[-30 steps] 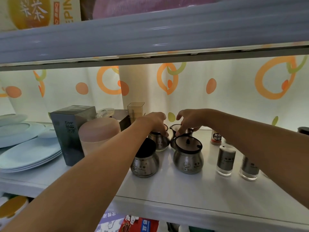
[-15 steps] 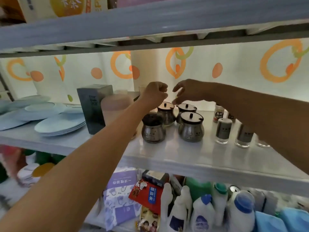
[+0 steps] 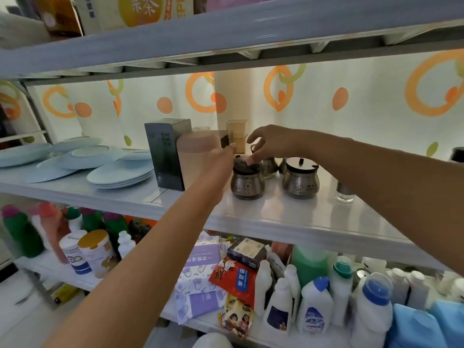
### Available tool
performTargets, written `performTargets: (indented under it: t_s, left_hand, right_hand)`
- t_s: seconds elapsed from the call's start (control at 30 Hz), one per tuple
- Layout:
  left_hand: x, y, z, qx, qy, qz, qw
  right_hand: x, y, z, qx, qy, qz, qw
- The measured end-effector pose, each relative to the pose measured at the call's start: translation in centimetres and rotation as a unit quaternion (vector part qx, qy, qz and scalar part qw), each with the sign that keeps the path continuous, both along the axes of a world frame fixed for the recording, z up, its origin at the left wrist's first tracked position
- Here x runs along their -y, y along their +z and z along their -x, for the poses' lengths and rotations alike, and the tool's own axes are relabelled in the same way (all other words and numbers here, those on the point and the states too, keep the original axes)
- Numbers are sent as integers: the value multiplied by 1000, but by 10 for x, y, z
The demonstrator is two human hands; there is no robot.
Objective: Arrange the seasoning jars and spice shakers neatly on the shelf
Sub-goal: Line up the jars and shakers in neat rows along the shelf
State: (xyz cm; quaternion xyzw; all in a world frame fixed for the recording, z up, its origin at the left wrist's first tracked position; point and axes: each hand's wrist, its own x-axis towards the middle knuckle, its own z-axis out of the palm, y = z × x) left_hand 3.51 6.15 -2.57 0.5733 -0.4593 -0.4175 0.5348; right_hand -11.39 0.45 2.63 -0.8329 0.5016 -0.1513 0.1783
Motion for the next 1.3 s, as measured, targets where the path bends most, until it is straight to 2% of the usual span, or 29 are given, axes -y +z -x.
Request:
performTargets:
  t_s: [0.2,0.33,0.43,1.3]
  left_hand:
    - [-4,-23,-4,-61,-4,-57,997]
    - [-4,-39,-6,-167,-27,-79,982]
    - [0,-46,-7,-207,-11,-84,975]
    - [21,-61,6,-319,-18,-59,946]
  right_hand:
    - [6,-7,-9,-56,-18,-9,998]
    - [8,-9,-18,-87,-25,1,996]
    - [11,-9,-25,-99,-27,4,995]
    - [33,-3,-25,-151,-61,14,987]
